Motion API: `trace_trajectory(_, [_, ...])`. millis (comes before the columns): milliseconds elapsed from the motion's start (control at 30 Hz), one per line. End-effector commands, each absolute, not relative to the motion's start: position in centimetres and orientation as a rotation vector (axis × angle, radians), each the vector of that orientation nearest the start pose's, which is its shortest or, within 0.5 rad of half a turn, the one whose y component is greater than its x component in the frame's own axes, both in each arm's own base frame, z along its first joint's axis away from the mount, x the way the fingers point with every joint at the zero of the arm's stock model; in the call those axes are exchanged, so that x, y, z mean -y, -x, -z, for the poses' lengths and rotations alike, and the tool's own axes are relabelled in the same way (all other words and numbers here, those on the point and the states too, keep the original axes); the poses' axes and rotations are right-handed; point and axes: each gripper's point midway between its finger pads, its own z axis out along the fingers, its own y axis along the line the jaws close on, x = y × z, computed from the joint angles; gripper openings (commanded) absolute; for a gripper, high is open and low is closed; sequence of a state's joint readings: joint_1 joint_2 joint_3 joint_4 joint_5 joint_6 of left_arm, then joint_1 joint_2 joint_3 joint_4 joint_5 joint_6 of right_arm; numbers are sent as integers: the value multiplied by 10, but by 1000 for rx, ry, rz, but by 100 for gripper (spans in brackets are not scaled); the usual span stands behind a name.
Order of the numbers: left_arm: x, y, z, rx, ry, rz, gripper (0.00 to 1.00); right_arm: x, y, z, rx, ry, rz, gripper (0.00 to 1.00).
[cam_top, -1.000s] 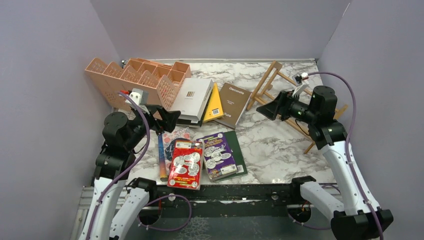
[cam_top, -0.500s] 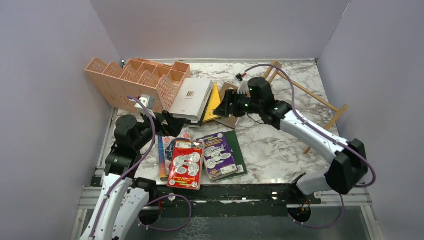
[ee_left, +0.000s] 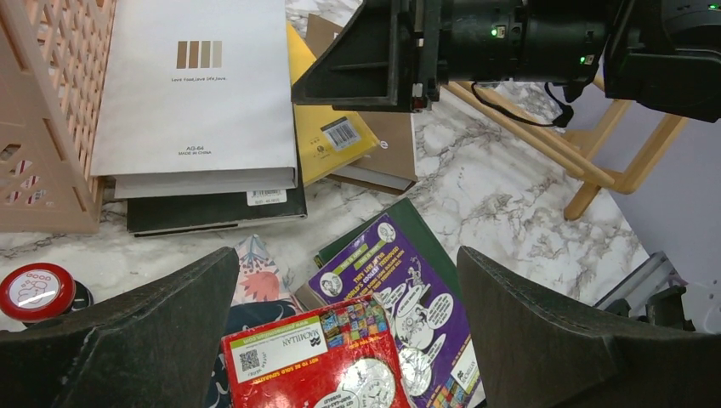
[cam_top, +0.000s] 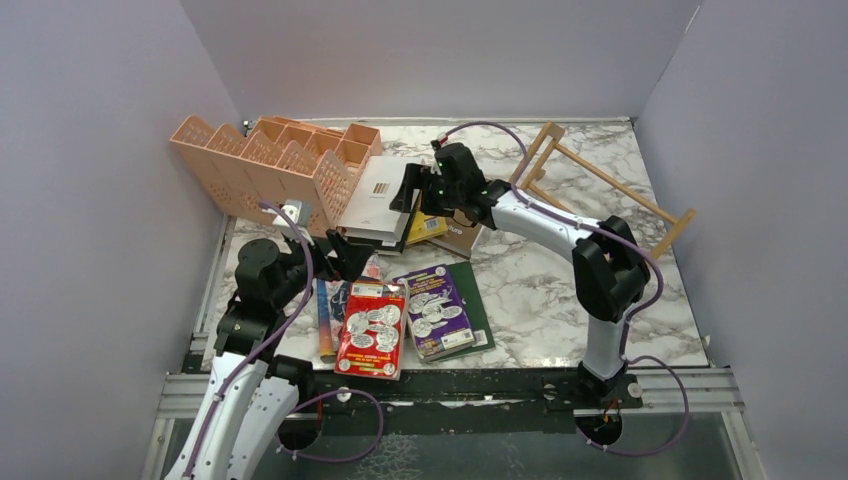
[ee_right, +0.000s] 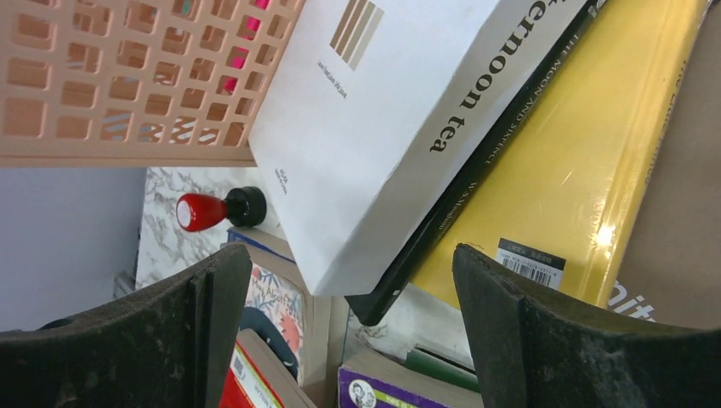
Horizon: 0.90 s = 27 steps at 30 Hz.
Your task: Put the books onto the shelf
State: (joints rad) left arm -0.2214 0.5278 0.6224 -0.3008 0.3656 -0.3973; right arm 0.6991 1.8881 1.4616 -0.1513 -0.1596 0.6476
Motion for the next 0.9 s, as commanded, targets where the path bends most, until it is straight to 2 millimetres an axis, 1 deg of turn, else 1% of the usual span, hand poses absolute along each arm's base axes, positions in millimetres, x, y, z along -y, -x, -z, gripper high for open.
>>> trace_trajectory(0, [126,-231,-247,-1809,-85,743,99,-386,-392,-148,-2305,24,-838,91])
trace_trajectory(67, [125,-231,-246,-1812,-76,741,99,-383,-395,-138,-2339,-27,-793,91])
trace_trajectory(133, [125,-231,-245,-1815,-73,740,99,-383,-398,-132,-2347,-60,-787,90])
trace_trajectory(233, [125,-231,-244,-1818,-72,738,99,-387,-401,-126,-2346,-81,-799,85])
trace_trajectory(333, [124,-232,-242,-1827,-68,734,99,-385,-410,-117,-2361,-145,-750,83])
trace_trajectory(433, [124,-232,-242,-1829,-68,734,99,-387,-415,-112,-2358,-182,-741,80])
trace_trajectory(600, [126,-233,-238,-1844,-78,742,99,-396,-422,-106,-2368,-205,-764,77])
trace_trajectory(733, [127,-234,-236,-1859,-78,740,99,-404,-422,-112,-2350,-195,-826,67])
trace_trajectory(867, [126,-234,-235,-1859,-72,735,99,-409,-419,-122,-2324,-187,-888,61])
